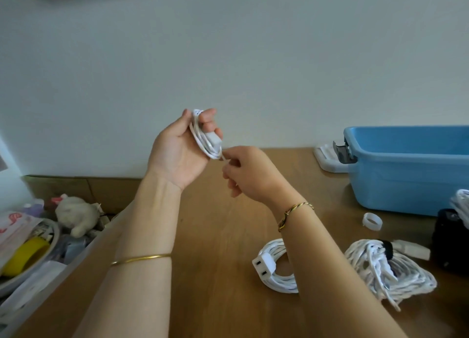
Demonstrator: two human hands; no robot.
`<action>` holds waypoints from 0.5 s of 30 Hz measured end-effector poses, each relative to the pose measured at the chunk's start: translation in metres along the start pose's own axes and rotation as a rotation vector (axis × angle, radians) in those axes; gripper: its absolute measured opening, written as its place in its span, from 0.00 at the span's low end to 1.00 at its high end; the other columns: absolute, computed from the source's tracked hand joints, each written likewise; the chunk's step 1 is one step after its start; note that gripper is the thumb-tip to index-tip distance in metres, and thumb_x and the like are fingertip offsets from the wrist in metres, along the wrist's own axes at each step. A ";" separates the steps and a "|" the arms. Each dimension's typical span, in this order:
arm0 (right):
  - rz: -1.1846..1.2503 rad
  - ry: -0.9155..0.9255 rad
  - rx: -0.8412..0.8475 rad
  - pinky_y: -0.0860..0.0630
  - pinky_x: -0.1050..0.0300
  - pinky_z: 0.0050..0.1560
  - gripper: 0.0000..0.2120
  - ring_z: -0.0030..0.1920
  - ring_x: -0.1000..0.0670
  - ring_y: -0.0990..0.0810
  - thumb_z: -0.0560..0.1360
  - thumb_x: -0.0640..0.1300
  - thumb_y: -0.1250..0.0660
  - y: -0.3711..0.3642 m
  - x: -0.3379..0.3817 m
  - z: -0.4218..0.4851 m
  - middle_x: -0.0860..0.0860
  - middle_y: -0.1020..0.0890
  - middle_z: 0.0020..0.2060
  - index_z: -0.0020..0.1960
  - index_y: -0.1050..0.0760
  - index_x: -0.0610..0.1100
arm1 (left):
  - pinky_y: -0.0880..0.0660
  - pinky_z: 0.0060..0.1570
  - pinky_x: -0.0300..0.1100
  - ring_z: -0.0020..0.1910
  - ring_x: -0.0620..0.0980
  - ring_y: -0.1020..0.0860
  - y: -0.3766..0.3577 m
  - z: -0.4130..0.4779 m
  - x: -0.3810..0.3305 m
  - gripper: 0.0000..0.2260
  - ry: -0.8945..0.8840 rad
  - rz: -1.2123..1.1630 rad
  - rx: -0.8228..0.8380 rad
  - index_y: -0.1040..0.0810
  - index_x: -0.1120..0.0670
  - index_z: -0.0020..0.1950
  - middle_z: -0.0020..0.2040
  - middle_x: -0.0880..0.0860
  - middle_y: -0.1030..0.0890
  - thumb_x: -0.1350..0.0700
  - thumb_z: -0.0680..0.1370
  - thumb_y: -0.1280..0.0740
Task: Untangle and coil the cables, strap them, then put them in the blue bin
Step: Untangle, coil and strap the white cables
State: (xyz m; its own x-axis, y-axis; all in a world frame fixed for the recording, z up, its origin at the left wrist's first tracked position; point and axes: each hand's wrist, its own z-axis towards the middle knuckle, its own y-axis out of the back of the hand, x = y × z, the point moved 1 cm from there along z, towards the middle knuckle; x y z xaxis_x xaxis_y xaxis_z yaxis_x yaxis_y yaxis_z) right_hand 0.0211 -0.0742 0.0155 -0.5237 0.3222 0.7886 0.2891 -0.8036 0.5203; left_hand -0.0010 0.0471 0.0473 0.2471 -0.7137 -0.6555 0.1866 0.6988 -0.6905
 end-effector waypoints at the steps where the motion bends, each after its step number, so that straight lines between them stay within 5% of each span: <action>1: -0.027 -0.003 0.038 0.24 0.57 0.28 0.10 0.27 0.50 0.26 0.76 0.32 0.43 -0.001 0.002 0.000 0.44 0.26 0.33 0.38 0.29 0.39 | 0.26 0.40 0.35 0.32 0.44 0.27 0.001 0.001 0.000 0.13 -0.044 0.031 -0.019 0.32 0.62 0.57 0.35 0.49 0.26 0.55 0.84 0.49; 5: -0.126 -0.003 0.135 0.22 0.52 0.36 0.09 0.31 0.48 0.23 0.76 0.36 0.39 0.001 0.009 -0.002 0.39 0.22 0.37 0.51 0.26 0.30 | 0.24 0.44 0.39 0.33 0.43 0.23 0.008 0.006 0.000 0.11 -0.213 0.231 -0.202 0.27 0.57 0.49 0.36 0.48 0.22 0.55 0.84 0.46; 11: -0.122 0.077 0.059 0.21 0.51 0.33 0.07 0.30 0.46 0.20 0.73 0.33 0.39 0.003 0.026 -0.006 0.38 0.19 0.41 0.50 0.28 0.35 | 0.24 0.37 0.39 0.37 0.47 0.21 0.008 0.005 0.010 0.09 -0.360 0.580 -0.282 0.25 0.58 0.46 0.36 0.50 0.20 0.59 0.83 0.42; 15: -0.064 0.138 -0.042 0.22 0.53 0.30 0.10 0.30 0.44 0.18 0.71 0.32 0.40 0.007 0.029 -0.009 0.44 0.21 0.37 0.39 0.32 0.47 | 0.28 0.32 0.35 0.30 0.42 0.23 0.008 0.005 0.013 0.10 -0.353 0.888 -0.268 0.26 0.61 0.44 0.31 0.45 0.21 0.59 0.82 0.41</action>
State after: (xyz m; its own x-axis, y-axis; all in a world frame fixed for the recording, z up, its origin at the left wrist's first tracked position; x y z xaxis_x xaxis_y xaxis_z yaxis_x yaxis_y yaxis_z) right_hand 0.0008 -0.0744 0.0391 -0.6456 0.3042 0.7004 0.2190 -0.8049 0.5515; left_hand 0.0084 0.0431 0.0347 0.4701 0.1491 -0.8699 -0.4137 0.9079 -0.0679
